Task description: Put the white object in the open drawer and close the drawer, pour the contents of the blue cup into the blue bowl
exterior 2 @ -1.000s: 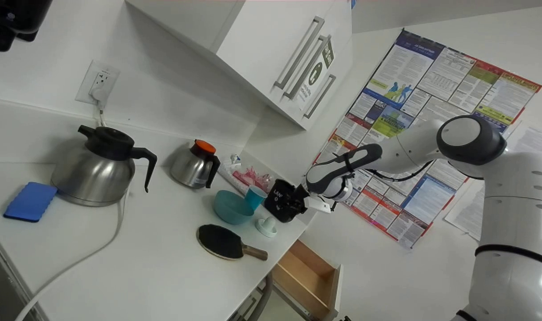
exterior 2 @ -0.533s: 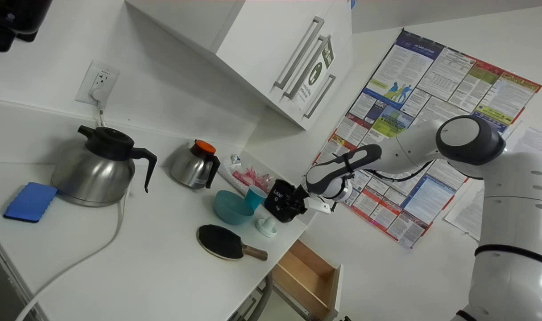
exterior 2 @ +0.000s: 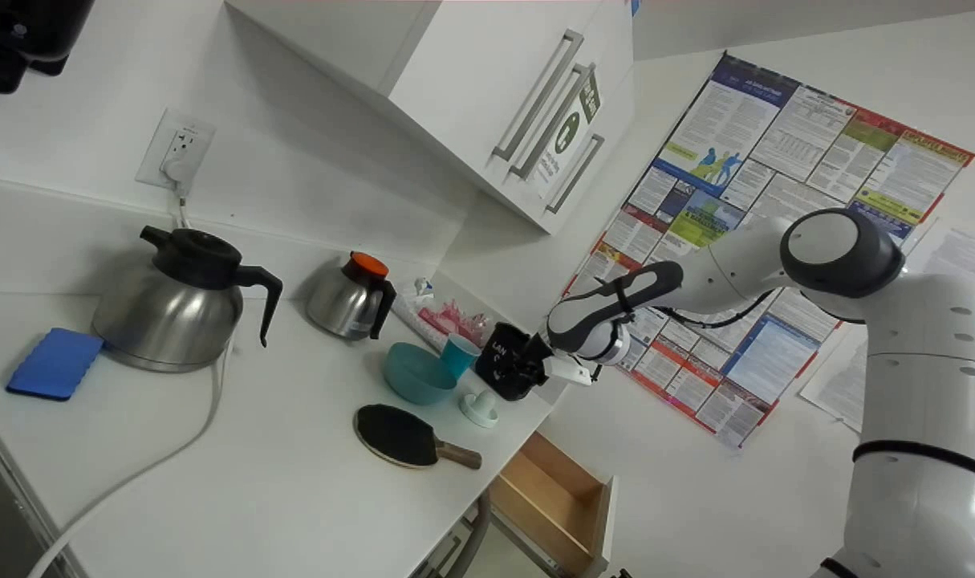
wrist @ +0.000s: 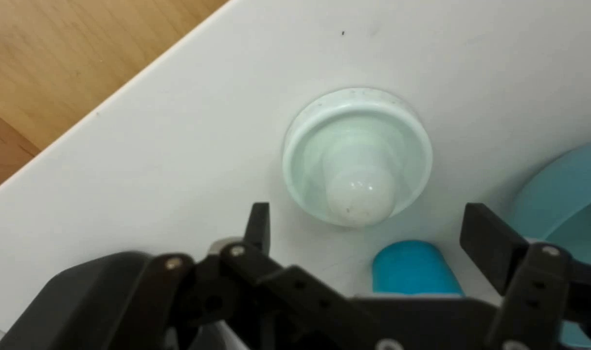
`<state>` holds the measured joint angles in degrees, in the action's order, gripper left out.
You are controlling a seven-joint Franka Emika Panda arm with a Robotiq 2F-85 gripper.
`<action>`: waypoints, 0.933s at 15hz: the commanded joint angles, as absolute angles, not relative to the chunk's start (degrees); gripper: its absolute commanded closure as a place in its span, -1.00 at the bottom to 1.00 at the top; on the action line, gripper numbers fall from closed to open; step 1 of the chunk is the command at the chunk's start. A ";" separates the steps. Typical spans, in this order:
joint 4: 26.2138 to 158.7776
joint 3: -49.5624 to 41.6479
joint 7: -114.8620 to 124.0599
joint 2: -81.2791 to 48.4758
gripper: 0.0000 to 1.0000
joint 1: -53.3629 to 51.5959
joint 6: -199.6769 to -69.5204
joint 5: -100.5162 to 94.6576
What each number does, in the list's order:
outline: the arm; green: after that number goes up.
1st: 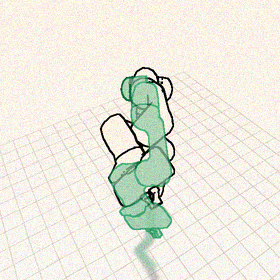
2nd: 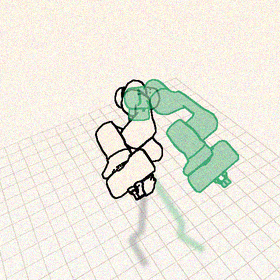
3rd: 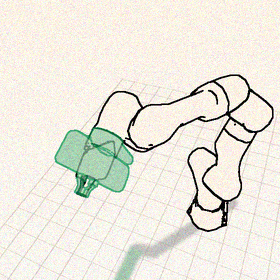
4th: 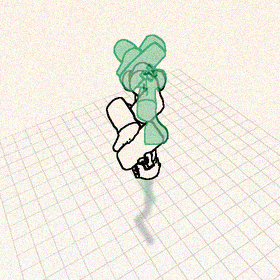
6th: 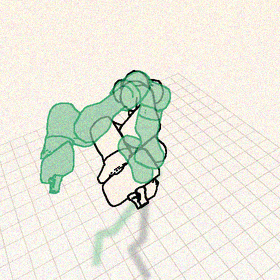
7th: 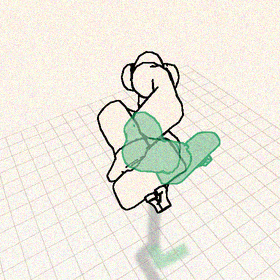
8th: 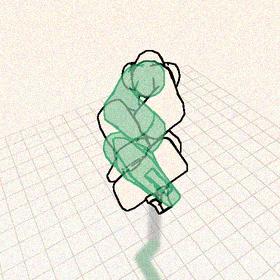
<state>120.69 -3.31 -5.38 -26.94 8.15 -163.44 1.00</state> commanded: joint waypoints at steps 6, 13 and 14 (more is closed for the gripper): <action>114.93 -3.09 -5.60 -32.80 -1.00 8.68 -164.90 0.68; 111.27 -3.68 -5.24 -36.63 -0.17 8.21 -164.50 0.05; 110.89 -3.73 -5.22 -37.02 -0.03 8.18 -164.47 -0.01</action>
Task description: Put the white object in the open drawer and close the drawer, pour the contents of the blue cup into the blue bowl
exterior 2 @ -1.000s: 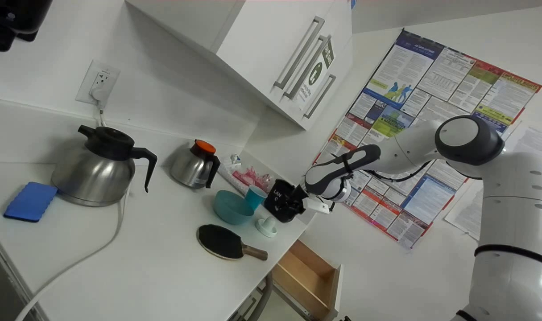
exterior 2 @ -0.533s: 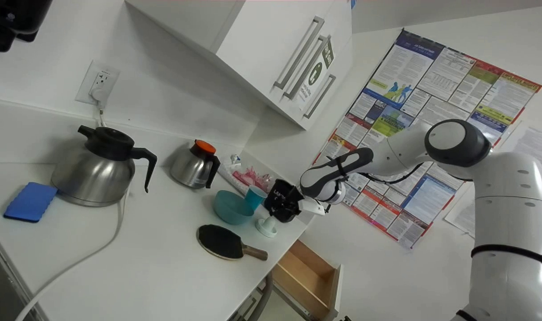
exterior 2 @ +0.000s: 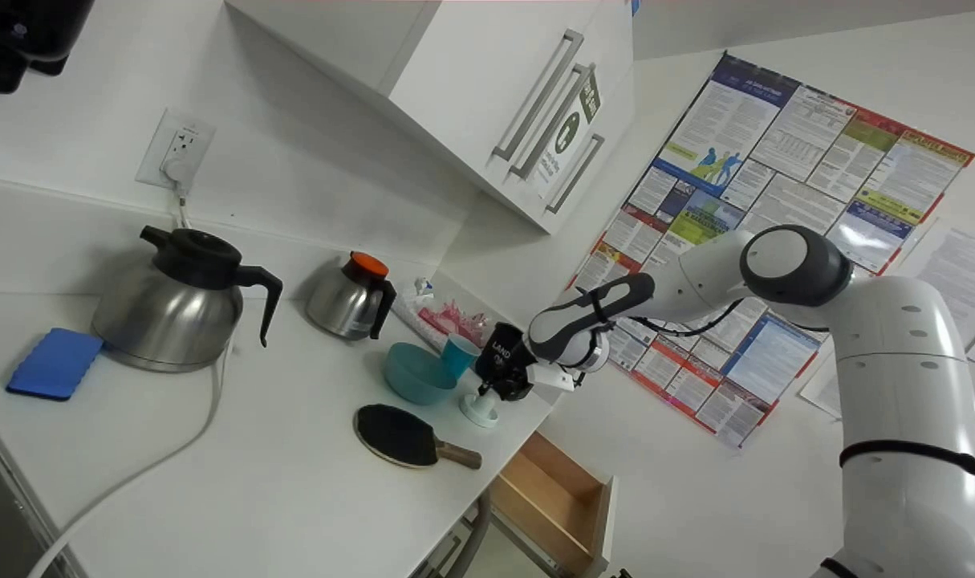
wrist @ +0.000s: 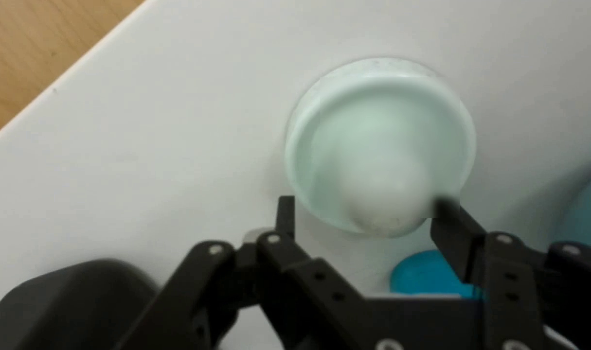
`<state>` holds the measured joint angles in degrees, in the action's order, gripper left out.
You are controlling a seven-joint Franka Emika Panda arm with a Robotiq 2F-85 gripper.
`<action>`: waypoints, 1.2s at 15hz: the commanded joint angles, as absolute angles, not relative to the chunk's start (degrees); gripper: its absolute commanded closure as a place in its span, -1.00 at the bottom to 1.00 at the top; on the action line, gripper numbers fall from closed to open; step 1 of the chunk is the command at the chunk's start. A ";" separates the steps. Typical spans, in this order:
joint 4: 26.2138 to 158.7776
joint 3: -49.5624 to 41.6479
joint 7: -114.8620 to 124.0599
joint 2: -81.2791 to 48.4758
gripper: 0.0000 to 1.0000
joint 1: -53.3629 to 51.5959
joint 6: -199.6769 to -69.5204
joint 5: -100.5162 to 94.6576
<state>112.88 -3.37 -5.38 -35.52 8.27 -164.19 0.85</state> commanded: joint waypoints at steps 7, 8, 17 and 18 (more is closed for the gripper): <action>110.43 -4.78 -4.01 -37.41 0.55 7.30 -164.40 -0.36; 110.88 -5.42 -3.09 -36.88 0.55 6.82 -164.49 -0.33; 118.61 -10.44 3.18 -29.18 0.55 7.98 -163.73 1.45; 119.62 -11.03 3.64 -28.56 0.55 8.46 -163.99 1.68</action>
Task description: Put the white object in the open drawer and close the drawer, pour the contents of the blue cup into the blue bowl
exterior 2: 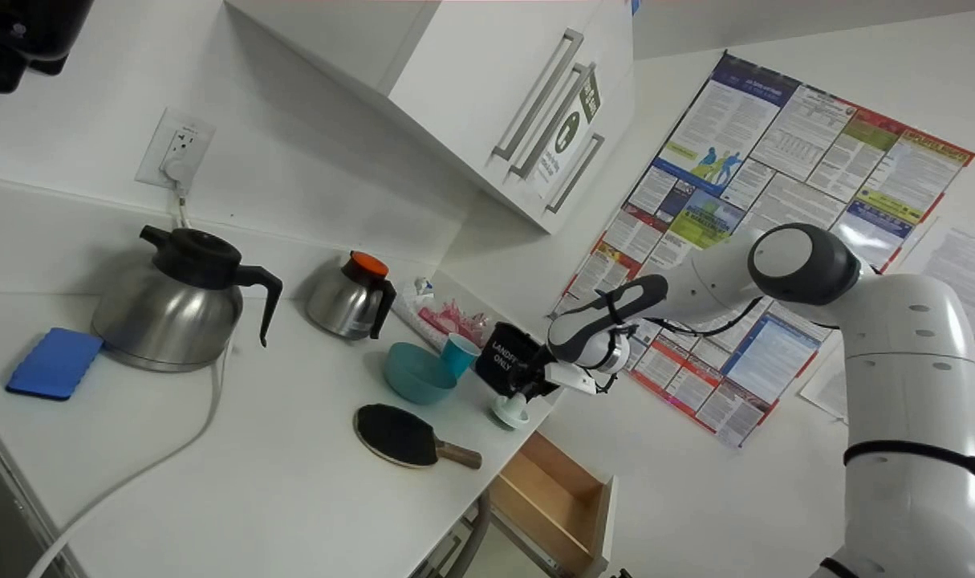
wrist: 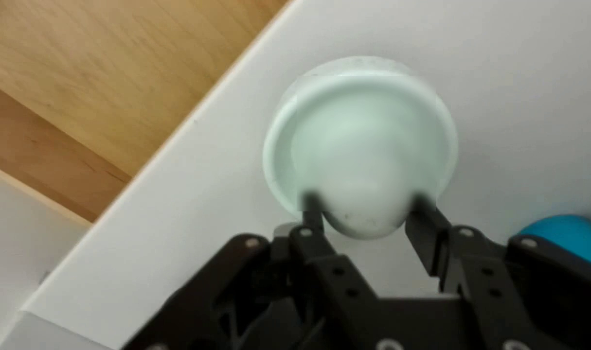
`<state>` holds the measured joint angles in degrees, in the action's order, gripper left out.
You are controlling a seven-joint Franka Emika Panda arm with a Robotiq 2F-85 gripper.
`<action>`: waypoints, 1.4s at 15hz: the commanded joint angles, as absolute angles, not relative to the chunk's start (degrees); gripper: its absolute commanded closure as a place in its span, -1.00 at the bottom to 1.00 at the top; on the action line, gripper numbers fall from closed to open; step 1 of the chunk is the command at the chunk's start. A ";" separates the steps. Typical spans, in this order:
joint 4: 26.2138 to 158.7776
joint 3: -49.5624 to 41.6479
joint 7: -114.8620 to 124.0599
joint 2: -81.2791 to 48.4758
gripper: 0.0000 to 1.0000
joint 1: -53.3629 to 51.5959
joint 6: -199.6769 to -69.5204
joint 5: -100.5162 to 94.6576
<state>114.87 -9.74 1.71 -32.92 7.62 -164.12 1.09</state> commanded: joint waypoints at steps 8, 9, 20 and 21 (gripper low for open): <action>126.12 -13.30 3.94 -28.08 0.55 14.24 -166.69 4.37; 126.59 -13.69 4.12 -28.30 0.55 14.64 -167.07 4.63; 122.80 -15.92 7.27 -40.81 0.55 17.18 -176.24 5.84; 122.03 -15.69 7.26 -42.28 0.55 17.49 -177.29 6.24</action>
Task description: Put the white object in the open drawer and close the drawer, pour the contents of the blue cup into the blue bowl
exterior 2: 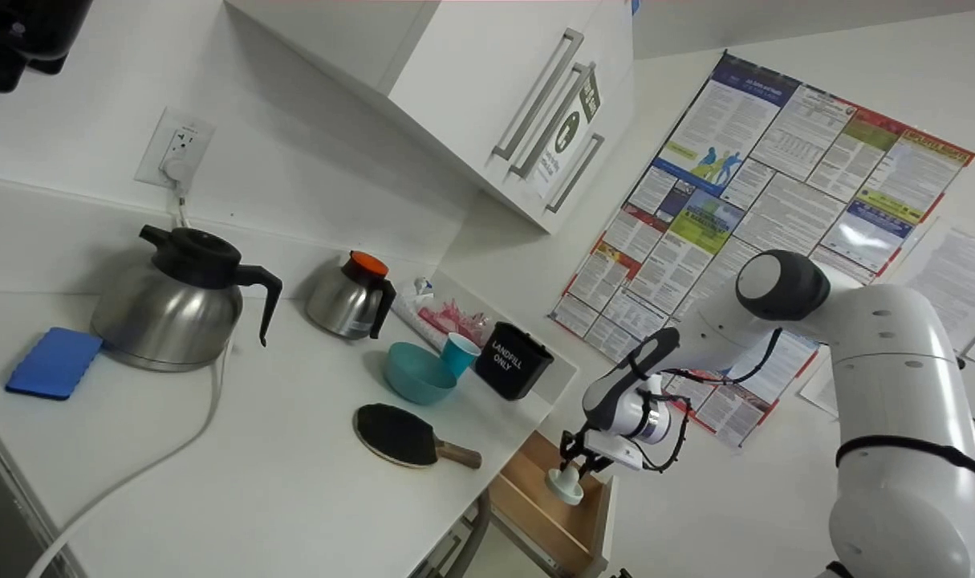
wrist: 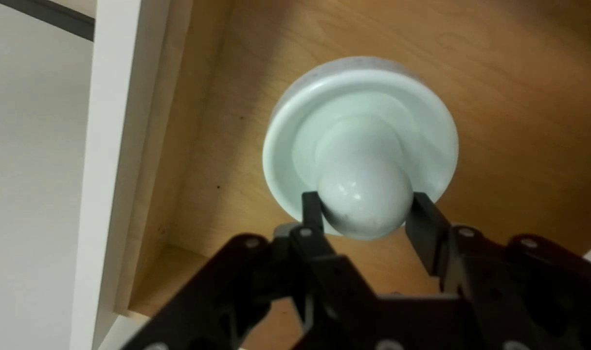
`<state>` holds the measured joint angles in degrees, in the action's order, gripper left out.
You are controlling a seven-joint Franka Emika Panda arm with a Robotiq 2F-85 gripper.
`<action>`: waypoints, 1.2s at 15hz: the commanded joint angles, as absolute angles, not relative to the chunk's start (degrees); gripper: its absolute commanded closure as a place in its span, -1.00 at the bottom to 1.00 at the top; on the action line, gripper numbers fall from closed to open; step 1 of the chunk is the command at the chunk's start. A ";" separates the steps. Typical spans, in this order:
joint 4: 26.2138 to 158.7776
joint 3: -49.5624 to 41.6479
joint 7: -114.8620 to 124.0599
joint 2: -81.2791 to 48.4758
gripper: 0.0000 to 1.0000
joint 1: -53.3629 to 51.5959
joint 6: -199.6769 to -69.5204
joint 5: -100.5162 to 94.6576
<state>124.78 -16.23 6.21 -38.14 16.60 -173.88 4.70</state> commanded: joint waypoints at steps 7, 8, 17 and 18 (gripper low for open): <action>116.93 -15.84 8.57 -49.27 0.55 17.42 -180.44 9.01; 116.45 -15.84 8.61 -49.76 0.55 17.42 -180.51 9.34; 114.49 -16.15 8.78 -51.34 0.55 17.11 -178.98 10.26; 114.43 -16.17 8.76 -51.38 0.55 17.11 -178.90 10.23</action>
<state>115.33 -16.11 7.53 -51.12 17.06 -179.11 9.44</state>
